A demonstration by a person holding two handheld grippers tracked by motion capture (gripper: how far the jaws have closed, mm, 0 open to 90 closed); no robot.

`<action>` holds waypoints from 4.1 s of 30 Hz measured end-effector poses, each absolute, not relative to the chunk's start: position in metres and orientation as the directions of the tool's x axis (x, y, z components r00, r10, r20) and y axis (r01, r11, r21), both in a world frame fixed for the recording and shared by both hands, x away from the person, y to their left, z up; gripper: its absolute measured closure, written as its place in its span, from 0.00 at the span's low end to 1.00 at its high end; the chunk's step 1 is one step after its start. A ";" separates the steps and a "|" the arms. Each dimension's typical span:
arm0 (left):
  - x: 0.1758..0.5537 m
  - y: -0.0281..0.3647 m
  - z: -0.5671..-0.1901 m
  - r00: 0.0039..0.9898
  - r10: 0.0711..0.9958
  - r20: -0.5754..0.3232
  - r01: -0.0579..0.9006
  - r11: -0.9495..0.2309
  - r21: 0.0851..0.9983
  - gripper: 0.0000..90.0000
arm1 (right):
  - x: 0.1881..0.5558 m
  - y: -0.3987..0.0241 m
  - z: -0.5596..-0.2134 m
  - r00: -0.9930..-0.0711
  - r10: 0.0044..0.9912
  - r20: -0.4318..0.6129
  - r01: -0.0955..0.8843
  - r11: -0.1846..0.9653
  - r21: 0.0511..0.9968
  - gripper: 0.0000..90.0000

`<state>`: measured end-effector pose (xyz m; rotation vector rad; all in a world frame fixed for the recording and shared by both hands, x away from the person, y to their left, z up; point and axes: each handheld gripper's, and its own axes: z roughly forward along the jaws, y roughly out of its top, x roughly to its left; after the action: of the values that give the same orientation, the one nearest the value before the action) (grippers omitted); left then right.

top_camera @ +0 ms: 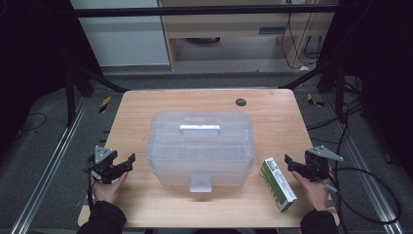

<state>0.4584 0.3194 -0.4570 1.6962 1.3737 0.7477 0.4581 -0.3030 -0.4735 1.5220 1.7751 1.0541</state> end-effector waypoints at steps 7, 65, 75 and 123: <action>0.456 0.315 -0.446 0.262 0.965 -0.027 0.480 -0.106 0.871 0.25 | 0.455 -0.296 -0.469 -0.240 0.971 0.008 0.497 0.116 0.860 0.20; 0.456 0.302 -0.345 0.428 0.892 0.147 0.364 -0.319 0.875 0.23 | 0.453 -0.293 -0.453 -0.329 0.944 0.000 0.489 0.170 0.856 0.22; 0.461 0.291 -0.322 0.446 0.871 0.205 0.336 -0.375 0.864 0.25 | 0.453 -0.292 -0.454 -0.335 0.942 -0.015 0.497 0.190 0.847 0.25; 0.470 0.237 -0.281 0.618 0.683 0.389 0.234 -0.632 0.739 0.34 | 0.455 -0.289 -0.455 -0.364 0.931 -0.002 0.508 0.201 0.838 0.29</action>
<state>0.4705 0.2373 -0.2813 2.1879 0.7167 0.8913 0.4549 -0.2894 -0.4549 1.3353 1.9585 1.0587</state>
